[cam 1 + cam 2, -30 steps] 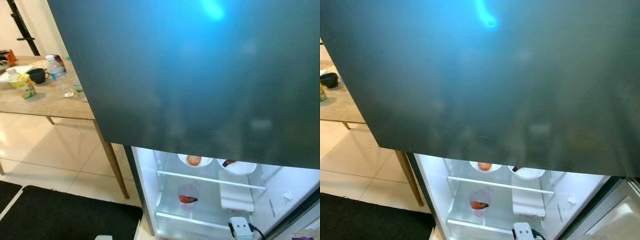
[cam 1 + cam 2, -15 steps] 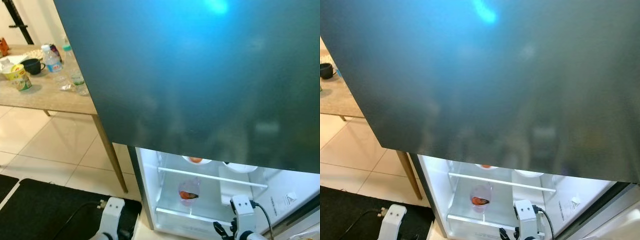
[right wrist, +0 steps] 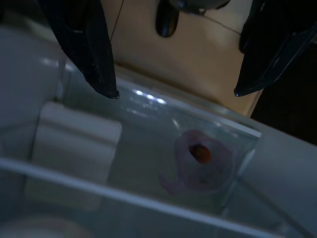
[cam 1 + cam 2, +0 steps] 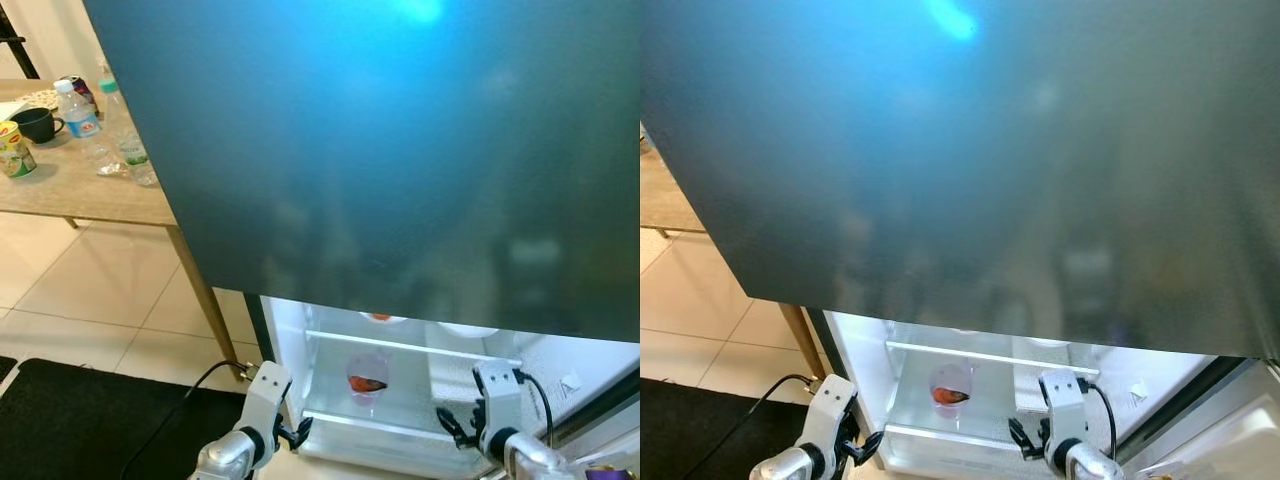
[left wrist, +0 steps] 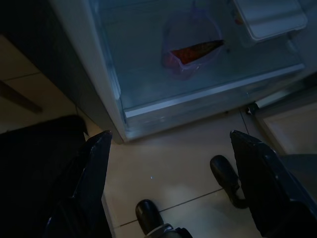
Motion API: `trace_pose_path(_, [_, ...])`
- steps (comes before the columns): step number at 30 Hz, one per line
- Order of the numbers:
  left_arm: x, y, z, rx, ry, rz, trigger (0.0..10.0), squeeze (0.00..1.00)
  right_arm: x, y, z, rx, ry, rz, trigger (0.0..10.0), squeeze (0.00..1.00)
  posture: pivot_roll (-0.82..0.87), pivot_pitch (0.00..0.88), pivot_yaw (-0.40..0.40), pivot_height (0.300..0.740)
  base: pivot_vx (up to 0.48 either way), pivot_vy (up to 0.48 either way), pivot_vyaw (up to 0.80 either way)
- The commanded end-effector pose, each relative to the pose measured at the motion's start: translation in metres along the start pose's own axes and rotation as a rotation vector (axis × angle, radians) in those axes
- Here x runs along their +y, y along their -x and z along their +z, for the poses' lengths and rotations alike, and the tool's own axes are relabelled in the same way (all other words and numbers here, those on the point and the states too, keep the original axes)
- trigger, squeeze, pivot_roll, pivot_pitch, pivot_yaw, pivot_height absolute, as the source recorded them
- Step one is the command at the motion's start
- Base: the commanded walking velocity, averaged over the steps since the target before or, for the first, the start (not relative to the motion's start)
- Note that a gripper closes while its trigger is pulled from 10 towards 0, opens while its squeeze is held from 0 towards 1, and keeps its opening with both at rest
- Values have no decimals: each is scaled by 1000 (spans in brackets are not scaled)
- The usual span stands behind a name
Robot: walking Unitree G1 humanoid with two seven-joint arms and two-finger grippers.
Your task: Restocking fridge
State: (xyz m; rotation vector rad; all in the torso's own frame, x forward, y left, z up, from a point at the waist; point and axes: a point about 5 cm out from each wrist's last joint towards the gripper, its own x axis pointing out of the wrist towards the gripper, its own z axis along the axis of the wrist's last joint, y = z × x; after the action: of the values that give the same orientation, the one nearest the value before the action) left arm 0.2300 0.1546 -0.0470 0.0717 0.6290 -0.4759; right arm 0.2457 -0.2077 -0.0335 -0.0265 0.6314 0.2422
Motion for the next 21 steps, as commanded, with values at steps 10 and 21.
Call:
trace_pose_path(10, [1, 7, -12, 31, -34, -8, 10000, 0, 6, -3, 5, -46, -16, 14, 10000, 0, -23, 32, 19, 651, 0, 0, 0])
trace_pose_path(21, [-3, 8, -19, 42, -23, 15, 10000, 0, 16, -7, 15, -97, -16, 96, 10000, 0, -34, 49, 9, 641, 0, 0, 0])
